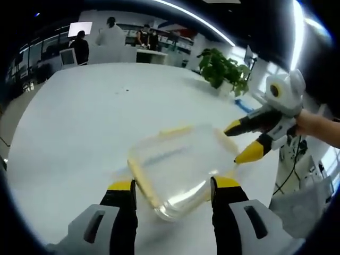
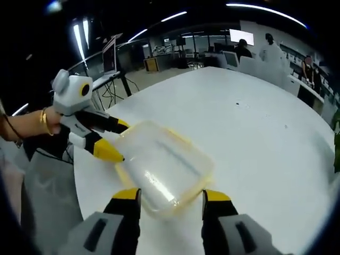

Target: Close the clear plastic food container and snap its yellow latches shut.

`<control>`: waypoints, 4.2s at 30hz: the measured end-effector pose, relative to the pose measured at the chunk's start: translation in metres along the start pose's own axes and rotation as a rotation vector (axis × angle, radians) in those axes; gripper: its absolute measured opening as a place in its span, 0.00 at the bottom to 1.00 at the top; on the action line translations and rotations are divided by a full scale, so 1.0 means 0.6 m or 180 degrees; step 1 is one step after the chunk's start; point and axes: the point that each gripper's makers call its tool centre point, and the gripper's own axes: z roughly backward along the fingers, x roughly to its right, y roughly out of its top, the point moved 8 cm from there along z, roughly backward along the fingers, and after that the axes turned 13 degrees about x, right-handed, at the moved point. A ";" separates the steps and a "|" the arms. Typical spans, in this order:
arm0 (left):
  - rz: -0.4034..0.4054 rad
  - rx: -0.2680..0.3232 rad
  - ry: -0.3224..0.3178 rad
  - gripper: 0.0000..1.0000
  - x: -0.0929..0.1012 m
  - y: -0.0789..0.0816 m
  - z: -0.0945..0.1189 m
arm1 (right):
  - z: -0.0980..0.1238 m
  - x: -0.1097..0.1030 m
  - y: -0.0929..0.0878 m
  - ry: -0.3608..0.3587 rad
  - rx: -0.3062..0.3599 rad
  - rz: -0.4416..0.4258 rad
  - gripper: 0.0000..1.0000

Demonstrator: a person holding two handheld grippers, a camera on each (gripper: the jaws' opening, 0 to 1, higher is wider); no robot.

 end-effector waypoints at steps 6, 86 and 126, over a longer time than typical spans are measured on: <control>0.0016 0.0019 0.0038 0.55 0.002 0.001 -0.003 | 0.000 0.006 -0.001 0.0038 0.0015 -0.0066 0.43; 0.0084 0.0297 0.0083 0.51 -0.077 0.090 -0.139 | -0.052 0.123 0.050 -0.0433 0.0379 -0.0707 0.36; -0.0279 0.0620 0.0165 0.56 -0.057 0.135 -0.036 | 0.027 0.082 0.051 -0.1008 0.0754 -0.0862 0.37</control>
